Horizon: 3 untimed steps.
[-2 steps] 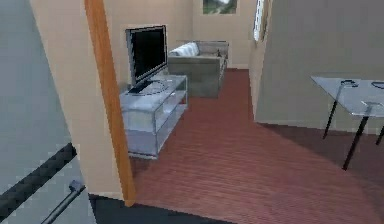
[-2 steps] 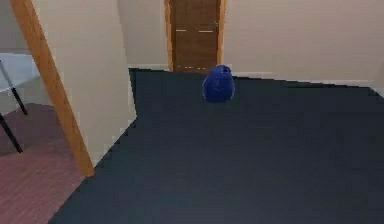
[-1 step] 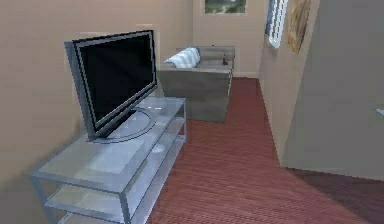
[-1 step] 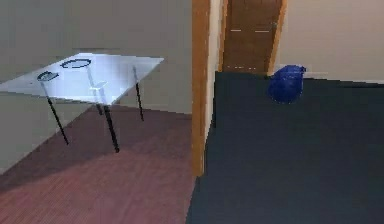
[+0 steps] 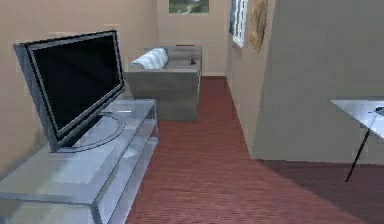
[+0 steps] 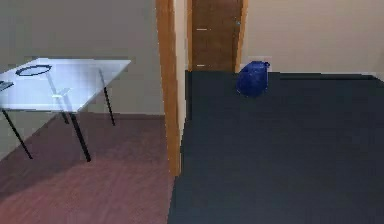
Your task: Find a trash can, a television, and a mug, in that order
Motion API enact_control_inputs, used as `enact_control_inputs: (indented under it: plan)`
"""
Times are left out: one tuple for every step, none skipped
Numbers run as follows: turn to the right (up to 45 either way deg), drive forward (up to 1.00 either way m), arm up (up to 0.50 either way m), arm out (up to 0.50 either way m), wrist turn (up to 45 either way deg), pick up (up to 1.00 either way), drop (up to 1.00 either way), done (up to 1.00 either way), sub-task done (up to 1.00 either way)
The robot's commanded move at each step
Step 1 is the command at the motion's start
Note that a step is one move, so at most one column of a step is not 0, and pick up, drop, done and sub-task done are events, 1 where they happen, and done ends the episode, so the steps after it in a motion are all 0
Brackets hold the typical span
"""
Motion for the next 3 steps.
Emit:
enact_control_inputs:
  plan:
    - [0.0, 0.40, 0.00, 0.00, 0.0, 0.00, 0.00, 0.00, 0.00]
    - [-33.0, 0.00, 0.00, 0.00, 0.0, 0.00, 0.00, 0.00, 0.00]
    - [0.0, 0.00, 0.00, 0.00, 0.0, 0.00, 0.00, 0.00, 1.00]
